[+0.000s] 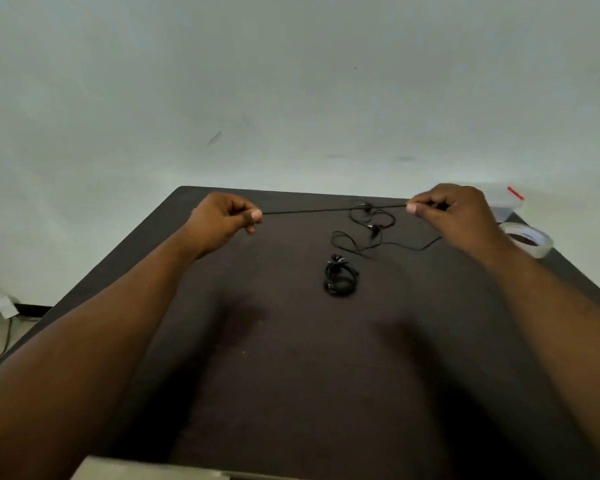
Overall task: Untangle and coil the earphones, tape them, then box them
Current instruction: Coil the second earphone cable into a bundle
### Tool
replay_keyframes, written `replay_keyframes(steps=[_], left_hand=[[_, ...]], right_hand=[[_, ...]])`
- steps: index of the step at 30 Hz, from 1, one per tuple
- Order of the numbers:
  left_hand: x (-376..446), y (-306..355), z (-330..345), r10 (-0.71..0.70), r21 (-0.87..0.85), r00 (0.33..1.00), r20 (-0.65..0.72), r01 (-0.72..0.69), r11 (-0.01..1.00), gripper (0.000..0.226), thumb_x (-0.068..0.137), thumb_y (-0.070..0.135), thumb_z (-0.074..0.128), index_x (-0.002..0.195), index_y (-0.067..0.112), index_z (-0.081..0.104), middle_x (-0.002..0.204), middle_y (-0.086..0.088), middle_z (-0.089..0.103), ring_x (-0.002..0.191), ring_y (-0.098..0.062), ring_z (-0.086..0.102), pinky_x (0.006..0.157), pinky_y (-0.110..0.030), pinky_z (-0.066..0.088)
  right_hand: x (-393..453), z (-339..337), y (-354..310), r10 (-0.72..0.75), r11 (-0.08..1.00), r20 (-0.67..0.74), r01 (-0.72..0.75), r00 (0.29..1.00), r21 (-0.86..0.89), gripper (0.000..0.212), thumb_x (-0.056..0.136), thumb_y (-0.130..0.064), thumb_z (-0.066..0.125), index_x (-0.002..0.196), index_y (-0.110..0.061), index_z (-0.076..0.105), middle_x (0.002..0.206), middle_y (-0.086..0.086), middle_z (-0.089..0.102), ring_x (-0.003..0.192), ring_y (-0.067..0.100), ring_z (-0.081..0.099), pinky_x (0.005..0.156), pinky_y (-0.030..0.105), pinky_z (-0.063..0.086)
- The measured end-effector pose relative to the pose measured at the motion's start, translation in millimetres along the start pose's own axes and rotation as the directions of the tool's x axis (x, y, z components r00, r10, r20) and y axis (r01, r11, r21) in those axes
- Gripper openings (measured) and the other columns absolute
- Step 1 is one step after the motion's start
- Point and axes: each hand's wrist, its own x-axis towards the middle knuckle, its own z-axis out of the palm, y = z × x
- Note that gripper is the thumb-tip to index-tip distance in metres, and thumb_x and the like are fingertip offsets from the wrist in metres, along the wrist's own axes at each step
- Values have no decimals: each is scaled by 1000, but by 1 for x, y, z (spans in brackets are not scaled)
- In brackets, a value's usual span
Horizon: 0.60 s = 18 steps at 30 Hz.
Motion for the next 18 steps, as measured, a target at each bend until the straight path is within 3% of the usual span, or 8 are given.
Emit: replay_keyframes(steps=[2,5,10,13,18], left_hand=[[-3,3,0,-3,192,1000,-15,6,981,25,91,43,63,68,34,67,77,10,73,90,-6,62,96,-35,27],[-4,10,6,54,323,997,-61,-32,946,29,92,43,60,63,41,59,75,12,69,88,-5,58,92,-34,19],[5,5,12,84,336,991,-100,-46,941,32,91,45,61,60,43,57,70,13,67,84,-6,56,95,-40,26],[6,4,16,81,366,992,-92,-42,930,29,92,45,59,64,42,58,71,15,65,82,-4,53,88,-36,21],[9,-1,39,-18,277,970,-241,87,957,18,94,42,59,79,34,67,81,11,70,89,-9,56,86,-32,21]], right_hand=[[-11,-4,9,26,1000,-40,-26,999,2,7,85,-17,72,88,-22,76,81,-4,67,73,2,58,68,15,43],[-21,1,19,54,998,-54,-55,997,-11,8,86,-16,71,91,-14,77,84,1,69,75,6,59,71,15,43],[-29,11,31,87,996,-88,-87,992,1,10,86,-19,71,93,-16,77,87,0,71,85,15,64,75,17,45],[-29,12,35,107,994,-79,-106,991,16,12,86,-21,71,95,-16,77,90,1,71,86,15,64,76,23,48],[-26,31,33,183,982,-193,-170,964,84,11,85,-15,71,94,-10,77,84,0,67,84,19,64,70,10,40]])
